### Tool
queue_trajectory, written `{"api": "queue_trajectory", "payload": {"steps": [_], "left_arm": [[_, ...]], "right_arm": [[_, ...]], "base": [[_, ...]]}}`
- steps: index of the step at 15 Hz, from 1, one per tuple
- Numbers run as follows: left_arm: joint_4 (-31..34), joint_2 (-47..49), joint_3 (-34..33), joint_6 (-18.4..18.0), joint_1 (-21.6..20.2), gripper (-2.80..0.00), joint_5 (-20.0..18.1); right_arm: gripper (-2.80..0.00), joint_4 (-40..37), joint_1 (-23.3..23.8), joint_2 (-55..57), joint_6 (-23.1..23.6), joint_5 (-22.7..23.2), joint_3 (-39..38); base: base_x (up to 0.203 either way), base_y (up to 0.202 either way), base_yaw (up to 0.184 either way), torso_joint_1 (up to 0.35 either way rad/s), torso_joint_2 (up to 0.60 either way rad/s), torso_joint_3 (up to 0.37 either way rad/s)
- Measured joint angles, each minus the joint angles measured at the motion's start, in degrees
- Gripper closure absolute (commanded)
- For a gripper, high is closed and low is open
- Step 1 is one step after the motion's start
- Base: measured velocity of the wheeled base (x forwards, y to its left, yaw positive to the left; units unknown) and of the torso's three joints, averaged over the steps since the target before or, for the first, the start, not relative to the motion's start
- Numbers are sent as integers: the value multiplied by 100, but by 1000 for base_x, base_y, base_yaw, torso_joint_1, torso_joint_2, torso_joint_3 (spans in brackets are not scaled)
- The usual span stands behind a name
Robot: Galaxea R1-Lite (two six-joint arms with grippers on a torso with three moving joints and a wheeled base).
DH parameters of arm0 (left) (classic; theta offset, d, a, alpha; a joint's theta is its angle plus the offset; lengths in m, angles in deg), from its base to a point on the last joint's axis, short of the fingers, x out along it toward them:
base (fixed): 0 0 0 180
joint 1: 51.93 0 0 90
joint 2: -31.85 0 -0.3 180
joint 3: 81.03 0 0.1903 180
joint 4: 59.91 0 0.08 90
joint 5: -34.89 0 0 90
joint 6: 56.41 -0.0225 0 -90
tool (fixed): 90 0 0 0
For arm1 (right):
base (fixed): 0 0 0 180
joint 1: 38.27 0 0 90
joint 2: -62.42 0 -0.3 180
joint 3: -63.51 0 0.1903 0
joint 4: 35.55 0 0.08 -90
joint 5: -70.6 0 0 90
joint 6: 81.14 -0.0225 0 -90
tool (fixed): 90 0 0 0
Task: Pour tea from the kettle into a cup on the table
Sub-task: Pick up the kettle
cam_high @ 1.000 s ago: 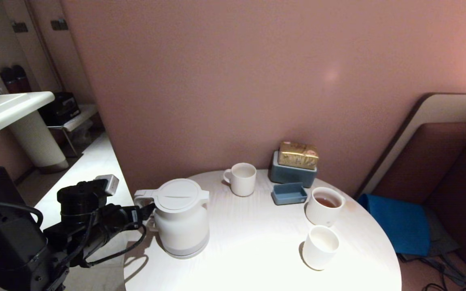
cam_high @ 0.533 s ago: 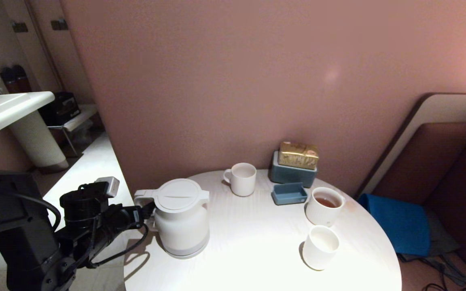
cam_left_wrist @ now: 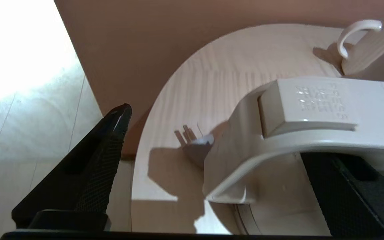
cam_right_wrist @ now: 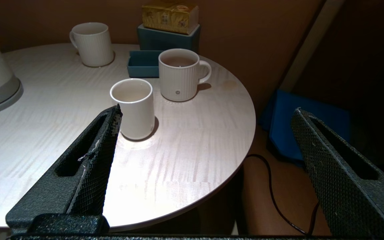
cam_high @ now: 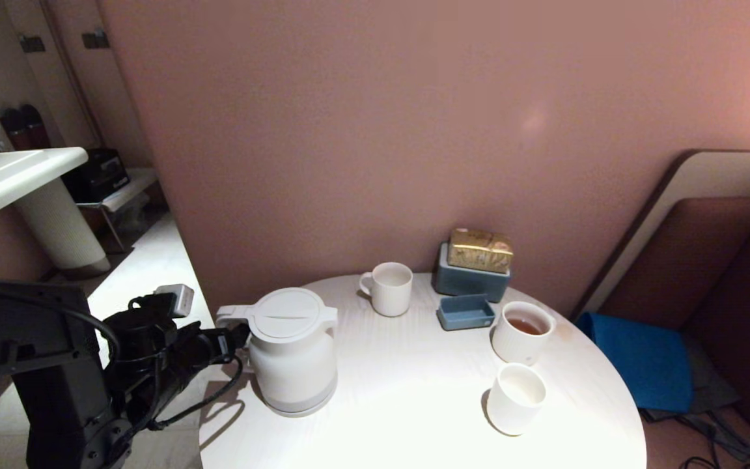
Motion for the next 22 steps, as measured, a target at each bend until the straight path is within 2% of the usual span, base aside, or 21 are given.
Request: {"api": "queue_trajectory", "payload": {"steps": [22], "left_arm": [[-37, 240, 197, 52, 110, -280, -6]], "right_arm": [[-280, 0, 0, 0, 0, 2, 0]], "base": [[0, 0, 0, 0, 0, 0]]}}
